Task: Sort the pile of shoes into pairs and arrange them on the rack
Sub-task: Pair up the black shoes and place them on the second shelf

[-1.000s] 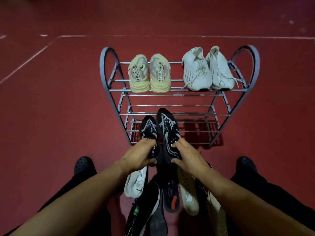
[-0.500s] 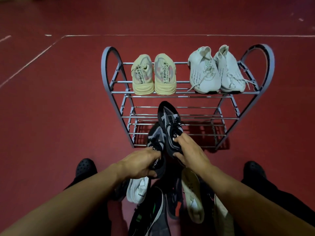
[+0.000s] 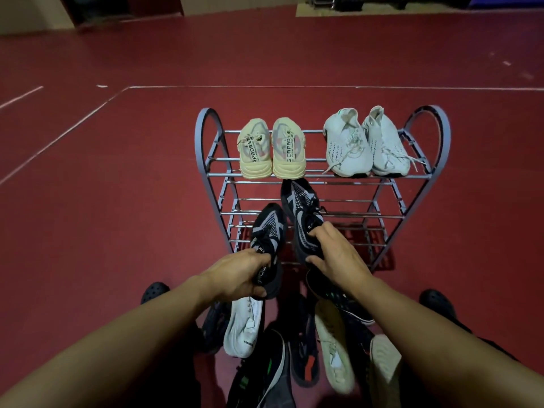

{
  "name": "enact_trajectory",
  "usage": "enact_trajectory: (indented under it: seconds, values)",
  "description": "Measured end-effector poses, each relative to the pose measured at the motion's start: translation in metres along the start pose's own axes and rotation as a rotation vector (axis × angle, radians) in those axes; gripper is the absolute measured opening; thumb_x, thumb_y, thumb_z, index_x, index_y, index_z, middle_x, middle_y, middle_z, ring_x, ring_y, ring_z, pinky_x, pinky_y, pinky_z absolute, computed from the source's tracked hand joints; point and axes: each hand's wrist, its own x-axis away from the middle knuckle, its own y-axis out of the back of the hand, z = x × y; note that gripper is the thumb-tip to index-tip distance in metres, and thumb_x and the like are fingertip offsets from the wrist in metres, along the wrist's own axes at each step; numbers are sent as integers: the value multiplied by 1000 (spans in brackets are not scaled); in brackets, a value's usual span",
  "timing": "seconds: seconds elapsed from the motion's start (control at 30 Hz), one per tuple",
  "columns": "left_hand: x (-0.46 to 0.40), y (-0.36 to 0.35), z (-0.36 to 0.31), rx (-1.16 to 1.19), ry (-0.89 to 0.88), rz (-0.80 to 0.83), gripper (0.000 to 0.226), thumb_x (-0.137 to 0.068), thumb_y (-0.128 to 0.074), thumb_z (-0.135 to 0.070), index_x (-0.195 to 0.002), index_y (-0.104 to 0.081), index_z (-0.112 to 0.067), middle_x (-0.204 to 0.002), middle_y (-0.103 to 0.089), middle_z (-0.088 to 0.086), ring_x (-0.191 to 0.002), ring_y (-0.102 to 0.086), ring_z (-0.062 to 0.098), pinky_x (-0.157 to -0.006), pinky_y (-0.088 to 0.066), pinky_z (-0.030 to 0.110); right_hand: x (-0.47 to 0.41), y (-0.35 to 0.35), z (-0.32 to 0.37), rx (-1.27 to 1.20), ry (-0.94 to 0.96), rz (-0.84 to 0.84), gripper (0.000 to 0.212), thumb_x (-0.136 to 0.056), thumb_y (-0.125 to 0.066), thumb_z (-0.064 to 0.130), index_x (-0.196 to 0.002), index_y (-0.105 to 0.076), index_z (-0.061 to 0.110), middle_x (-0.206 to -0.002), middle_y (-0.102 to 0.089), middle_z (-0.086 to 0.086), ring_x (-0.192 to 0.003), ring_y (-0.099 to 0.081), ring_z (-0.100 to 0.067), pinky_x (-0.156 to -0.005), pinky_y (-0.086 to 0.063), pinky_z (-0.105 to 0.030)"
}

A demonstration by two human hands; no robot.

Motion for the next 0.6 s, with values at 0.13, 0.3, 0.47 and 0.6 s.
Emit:
enact_trajectory:
  seconds: [0.13,0.3,0.47,0.6]
  values:
    - [-11,6,10,16,52,-43,39,-79,-80,-35,-104,-51,-26,-104,-57,-2,-93,-56,19,-77,-50,37,-8,-1,-6,4,-25,21,49,-82,-77,27,-119,-44,23,-113,-41,7,-108,-51,-18,-77,-46,-30]
    - [-41,15,32,59,116,-111,40,-75,-83,-24,-103,-54,-25,-102,-54,-6,-91,-58,19,-77,-51,34,-30,-10,-16,30,-41,33,50,-83,-77,26,-121,-45,21,-116,-43,5,-110,-50,-18,-81,-45,-29]
    - [-79,21,56,16,113,-135,40,-73,-83,-20,-101,-54,-24,-108,-61,1,-100,-57,23,-80,-53,39,-65,-23,-20,107,-16,45,49,-84,-75,24,-123,-46,17,-118,-42,0,-111,-49,-21,-81,-52,-38]
    - [-103,19,72,-72,116,-232,41,-77,-81,-19,-105,-52,-18,-108,-60,3,-104,-49,25,-77,-45,36,-94,-33,-21,130,-1,15,47,-86,-72,20,-125,-47,12,-121,-41,-5,-113,-47,-23,-81,-54,-43]
